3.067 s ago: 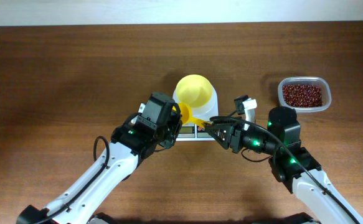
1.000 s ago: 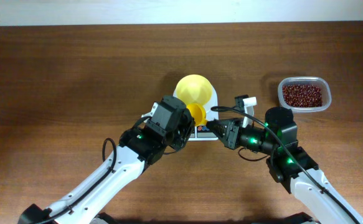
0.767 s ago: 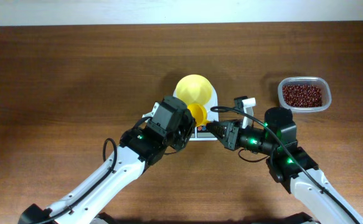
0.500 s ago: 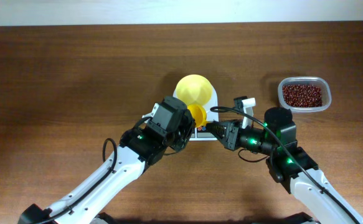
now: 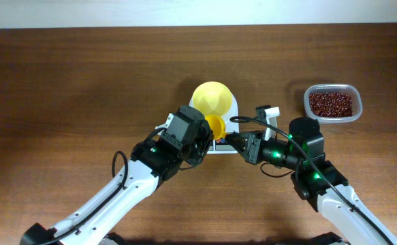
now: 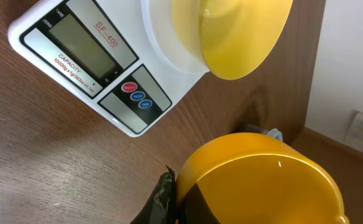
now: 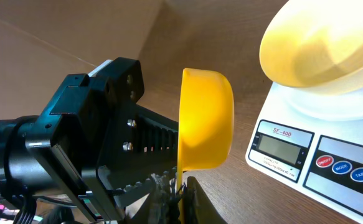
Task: Scoop item into bowl and weigh 50g on scale
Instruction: 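Grasp the scoop handle with the right gripper beside the left gripper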
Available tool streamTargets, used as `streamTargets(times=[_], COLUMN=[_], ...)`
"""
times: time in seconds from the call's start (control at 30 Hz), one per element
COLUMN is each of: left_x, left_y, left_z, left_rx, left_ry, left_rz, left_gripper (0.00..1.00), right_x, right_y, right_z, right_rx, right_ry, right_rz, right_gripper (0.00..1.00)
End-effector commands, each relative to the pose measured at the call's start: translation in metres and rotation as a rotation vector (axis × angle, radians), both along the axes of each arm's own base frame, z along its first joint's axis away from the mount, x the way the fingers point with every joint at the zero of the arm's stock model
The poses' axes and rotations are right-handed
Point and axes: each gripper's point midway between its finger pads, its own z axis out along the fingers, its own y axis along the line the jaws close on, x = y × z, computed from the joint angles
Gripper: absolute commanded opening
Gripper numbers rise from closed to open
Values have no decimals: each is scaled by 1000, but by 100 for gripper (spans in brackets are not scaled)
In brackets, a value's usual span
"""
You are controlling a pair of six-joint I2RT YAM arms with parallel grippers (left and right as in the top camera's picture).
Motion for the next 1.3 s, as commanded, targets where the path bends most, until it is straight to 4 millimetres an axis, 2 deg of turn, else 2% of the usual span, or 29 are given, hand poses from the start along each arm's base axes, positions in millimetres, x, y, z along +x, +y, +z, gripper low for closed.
streamTargets(times=[0.0,0.6,0.7,0.87,1.07,1.1,1.17,1.27], left_x=[-3,-3,-3,-4,-4,-4,-4,-4], left_y=[-5,-5,-5,-4,-4,-4,-4,-4], left_z=[3,3,3,2,2,2,2,2], left_rx=[4,4,4,9,9,9,9,9], left_ry=[-4,-4,-4,2,2,1,1,2], left_rz=[-33,-33,-33,-32,-32,-31,-31,-32], left_gripper=[0,0,0,0,14,25,38,45], right_x=[6,4,4,4,6,6,6,6], right_y=[1,2,2,2,1,1,1,1], right_z=[6,5,5,5,5,5,5,5], right_rx=[-4,0,-1,-2,-3,-4,-4,-4], right_ry=[-23,-2,-2,-3,-8,-8,-8,-8], right_rz=[-22,-17,-18,-21,-28,-28,-28,-28], right_gripper=[11,9,4,4,4,4,4,4])
